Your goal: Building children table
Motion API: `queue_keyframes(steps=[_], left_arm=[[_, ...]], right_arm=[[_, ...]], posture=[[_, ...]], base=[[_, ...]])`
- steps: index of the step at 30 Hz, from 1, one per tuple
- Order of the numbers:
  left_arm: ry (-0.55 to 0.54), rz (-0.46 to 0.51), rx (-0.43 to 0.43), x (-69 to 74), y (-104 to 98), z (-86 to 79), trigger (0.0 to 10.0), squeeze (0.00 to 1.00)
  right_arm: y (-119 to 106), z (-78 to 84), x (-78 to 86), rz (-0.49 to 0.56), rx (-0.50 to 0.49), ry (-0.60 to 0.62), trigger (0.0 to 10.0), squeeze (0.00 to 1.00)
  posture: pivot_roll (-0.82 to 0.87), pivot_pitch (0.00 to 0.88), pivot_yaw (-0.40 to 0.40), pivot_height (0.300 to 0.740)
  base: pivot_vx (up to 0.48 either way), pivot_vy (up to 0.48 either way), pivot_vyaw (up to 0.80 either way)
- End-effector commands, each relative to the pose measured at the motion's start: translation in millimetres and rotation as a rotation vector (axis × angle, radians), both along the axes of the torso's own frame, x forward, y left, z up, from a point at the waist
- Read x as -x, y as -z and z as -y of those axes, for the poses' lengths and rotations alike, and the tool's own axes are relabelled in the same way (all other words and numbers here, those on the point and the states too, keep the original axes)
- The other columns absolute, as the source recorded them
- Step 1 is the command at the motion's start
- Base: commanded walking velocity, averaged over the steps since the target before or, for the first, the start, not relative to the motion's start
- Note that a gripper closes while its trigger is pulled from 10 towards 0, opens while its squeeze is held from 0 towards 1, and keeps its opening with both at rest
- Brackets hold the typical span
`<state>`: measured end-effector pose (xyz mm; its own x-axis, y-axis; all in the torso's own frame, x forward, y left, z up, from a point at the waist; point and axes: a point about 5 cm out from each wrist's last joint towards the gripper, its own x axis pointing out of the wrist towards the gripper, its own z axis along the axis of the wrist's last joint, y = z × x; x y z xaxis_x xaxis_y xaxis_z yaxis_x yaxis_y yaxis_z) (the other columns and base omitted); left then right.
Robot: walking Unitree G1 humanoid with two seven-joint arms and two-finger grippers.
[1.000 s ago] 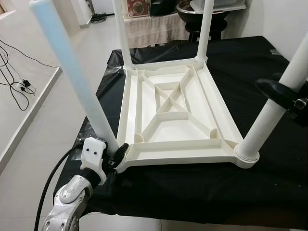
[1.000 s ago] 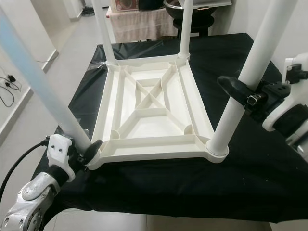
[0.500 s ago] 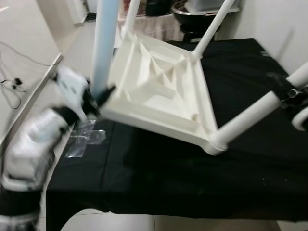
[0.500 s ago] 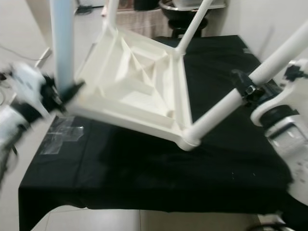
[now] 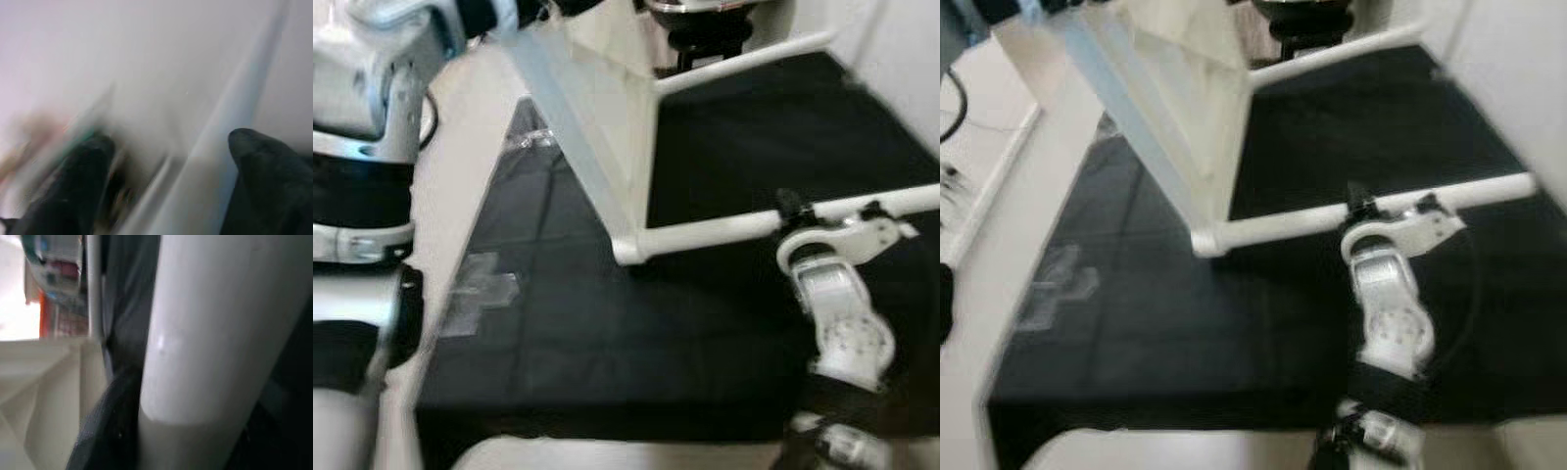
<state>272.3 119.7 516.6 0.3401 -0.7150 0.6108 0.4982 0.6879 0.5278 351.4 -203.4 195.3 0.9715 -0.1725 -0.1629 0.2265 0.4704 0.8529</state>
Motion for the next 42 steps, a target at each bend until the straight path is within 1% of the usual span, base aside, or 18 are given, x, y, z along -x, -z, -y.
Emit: queue_keyframes(steps=[1,2,3,7,8,11,12,15,19,26,28,29,30,32,34,37,41,42], left_arm=[[-0.002,0.045,0.043,10.0,-6.1,-18.8,10.0,1.00],[0.000,0.041,0.037,10.1,-5.7,-19.3,10.0,1.00],[0.037,0.004,0.008,7.9,-1.3,-16.4,10.0,0.71],[0.058,-0.018,-0.009,6.1,1.0,-14.5,10.0,0.71],[0.066,-0.039,-0.017,4.1,5.6,-13.4,10.0,0.00],[0.090,-0.095,-0.019,-0.5,17.1,-11.9,10.0,0.00],[0.095,-0.116,-0.027,-3.5,21.4,-11.2,10.0,0.00],[0.105,-0.155,-0.035,-7.2,29.4,-10.4,10.0,0.00],[0.121,-0.197,-0.034,-7.2,45.0,-11.0,10.0,0.00],[0.127,-0.216,-0.026,-7.2,50.6,-11.6,10.0,0.00],[0.139,-0.235,-0.021,-7.5,56.6,-11.8,10.0,0.00],[0.139,-0.235,-0.021,-7.5,56.6,-11.8,10.0,0.00],[0.144,-0.242,-0.020,-7.5,58.3,-11.6,10.0,0.00],[0.144,-0.242,-0.020,-7.5,58.3,-11.6,10.0,0.00],[0.151,-0.248,-0.015,-7.9,60.9,-11.1,10.0,0.00],[0.154,-0.252,-0.012,-8.2,62.1,-11.0,10.0,0.00],[0.152,-0.269,-0.005,-9.1,67.2,-12.6,10.0,0.00],[0.152,-0.269,-0.005,-9.1,67.2,-12.6,10.0,0.00]], right_arm=[[57.9,5.8,5.4,-0.319,0.160,0.047,0.0,0.00],[59.6,7.0,4.3,-0.325,0.164,0.060,0.0,0.00],[75.8,12.6,4.2,-0.393,0.159,0.102,0.0,0.00],[85.1,15.2,6.0,-0.434,0.152,0.130,0.0,0.00],[88.9,15.7,7.7,-0.451,0.162,0.135,0.0,0.00],[98.1,16.9,12.9,-0.519,0.208,0.140,0.0,0.00],[99.9,17.3,13.8,-0.532,0.244,0.157,10.0,1.00],[100.0,19.2,15.0,-0.527,0.278,0.192,10.0,1.00],[86.5,34.2,14.7,-0.464,0.329,0.287,10.0,1.00],[72.8,44.0,18.1,-0.405,0.368,0.340,10.0,1.00],[52.1,62.3,38.1,-0.364,0.450,0.428,10.0,1.00],[52.1,62.3,38.1,-0.364,0.450,0.428,10.0,1.00],[46.1,67.3,45.9,-0.359,0.476,0.456,10.0,1.00],[46.1,67.3,45.9,-0.359,0.476,0.456,10.0,1.00],[30.7,77.1,63.7,-0.324,0.508,0.508,10.0,1.00],[21.6,80.7,73.0,-0.295,0.513,0.531,10.0,1.00],[-3.7,92.2,105.7,-0.216,0.503,0.611,10.0,1.00],[-3.7,92.2,105.7,-0.216,0.503,0.611,10.0,1.00]], posture=[[-0.01,0.106,0.202,0.740],[-0.01,0.109,0.204,0.740],[0.01,0.121,0.215,0.740],[0.01,0.122,0.216,0.740],[0.02,0.132,0.222,0.740],[0.02,0.141,0.224,0.740],[0.02,0.147,0.220,0.740],[0.02,0.153,0.217,0.740],[0.00,0.164,0.207,0.740],[-0.01,0.170,0.204,0.740],[-0.03,0.179,0.210,0.740],[-0.03,0.179,0.210,0.740],[-0.03,0.180,0.210,0.740],[-0.03,0.180,0.210,0.740],[-0.05,0.187,0.214,0.740],[-0.05,0.192,0.216,0.740],[-0.07,0.198,0.225,0.740],[-0.07,0.198,0.225,0.740]], base=[[0.000,0.000,0.00],[0.000,0.000,0.00],[0.000,0.000,0.00],[0.000,0.000,0.00],[0.000,0.000,0.00],[0.000,0.000,0.00],[0.000,0.000,0.00],[0.000,0.000,0.00],[0.000,0.000,0.00],[0.000,0.000,0.00],[0.000,0.000,0.00],[0.000,0.000,0.00],[0.000,0.000,0.00],[0.000,0.000,0.00],[0.000,0.000,0.00],[0.000,0.000,0.00],[0.000,0.000,0.00],[0.000,0.000,0.00]])
